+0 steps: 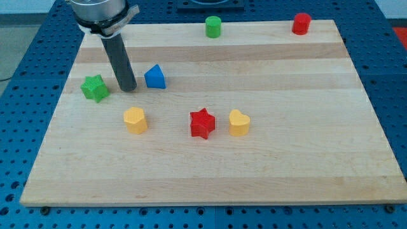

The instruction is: Push the hexagon to the top left of the red star

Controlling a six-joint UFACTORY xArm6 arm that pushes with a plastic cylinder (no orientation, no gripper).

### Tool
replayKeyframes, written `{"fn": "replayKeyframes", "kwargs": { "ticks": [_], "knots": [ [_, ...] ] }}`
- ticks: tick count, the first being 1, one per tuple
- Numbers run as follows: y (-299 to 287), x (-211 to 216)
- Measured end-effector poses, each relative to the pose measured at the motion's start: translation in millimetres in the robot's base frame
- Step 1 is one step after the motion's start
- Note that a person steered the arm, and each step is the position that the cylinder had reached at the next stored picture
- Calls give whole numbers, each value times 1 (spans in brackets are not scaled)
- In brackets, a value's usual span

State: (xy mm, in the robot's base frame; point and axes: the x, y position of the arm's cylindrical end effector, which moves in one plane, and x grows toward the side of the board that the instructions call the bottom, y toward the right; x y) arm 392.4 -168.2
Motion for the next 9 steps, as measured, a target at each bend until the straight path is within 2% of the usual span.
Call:
{"fn": "replayKeyframes", "kwargs": {
  "ticks": [1,3,7,8,9],
  "knots": [
    [0,0],
    [7,26],
    [-71,81],
    [-38,96],
    [29,96]
  ]
}}
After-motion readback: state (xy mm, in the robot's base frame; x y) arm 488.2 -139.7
